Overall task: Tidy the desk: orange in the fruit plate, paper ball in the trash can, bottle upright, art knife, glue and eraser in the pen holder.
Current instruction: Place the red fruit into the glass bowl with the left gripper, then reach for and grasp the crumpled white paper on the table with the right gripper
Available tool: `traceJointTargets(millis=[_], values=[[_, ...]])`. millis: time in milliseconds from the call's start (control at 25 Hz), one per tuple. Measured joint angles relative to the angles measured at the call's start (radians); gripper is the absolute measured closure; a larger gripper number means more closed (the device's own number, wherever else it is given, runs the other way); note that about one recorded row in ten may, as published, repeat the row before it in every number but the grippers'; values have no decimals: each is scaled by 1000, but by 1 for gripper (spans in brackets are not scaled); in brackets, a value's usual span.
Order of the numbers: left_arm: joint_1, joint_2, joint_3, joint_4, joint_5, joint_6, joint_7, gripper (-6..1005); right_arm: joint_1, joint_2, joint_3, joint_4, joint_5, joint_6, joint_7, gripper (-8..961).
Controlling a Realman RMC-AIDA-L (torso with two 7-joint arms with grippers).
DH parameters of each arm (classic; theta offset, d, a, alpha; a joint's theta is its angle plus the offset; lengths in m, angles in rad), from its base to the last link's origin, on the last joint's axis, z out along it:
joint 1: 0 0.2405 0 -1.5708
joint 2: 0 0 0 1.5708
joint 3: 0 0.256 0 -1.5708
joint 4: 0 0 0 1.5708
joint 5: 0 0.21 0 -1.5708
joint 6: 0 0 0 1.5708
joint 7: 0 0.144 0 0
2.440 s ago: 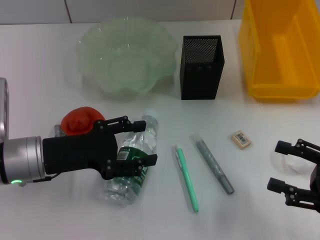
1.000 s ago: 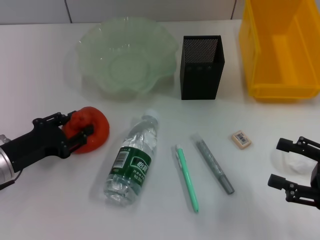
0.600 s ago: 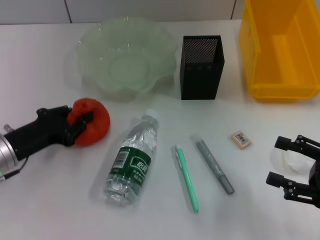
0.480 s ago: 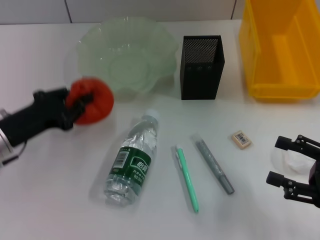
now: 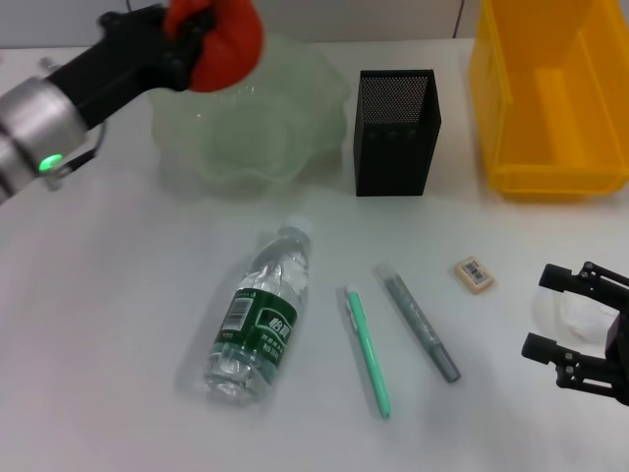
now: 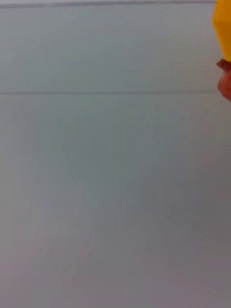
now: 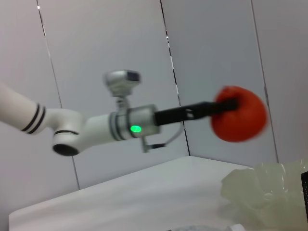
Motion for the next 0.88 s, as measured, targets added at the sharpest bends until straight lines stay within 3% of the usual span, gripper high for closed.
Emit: traceJointTargets(millis=[240,400,760,880], values=[[-131,-4,1,-144,-21,-192,110,898,6,-1,0,0,0,0,6,138],[-170,-4,-3,-193,-22,-238,171,809,13,-2,0,1,0,0,11,138],[-164,-3,-2,-188,-22,-251,167,563,22,-2,9,6,-1,15,41,139],[-125,3,12,-161,-14,-204,117,468,26,-2,33,2,1,13,55,139]])
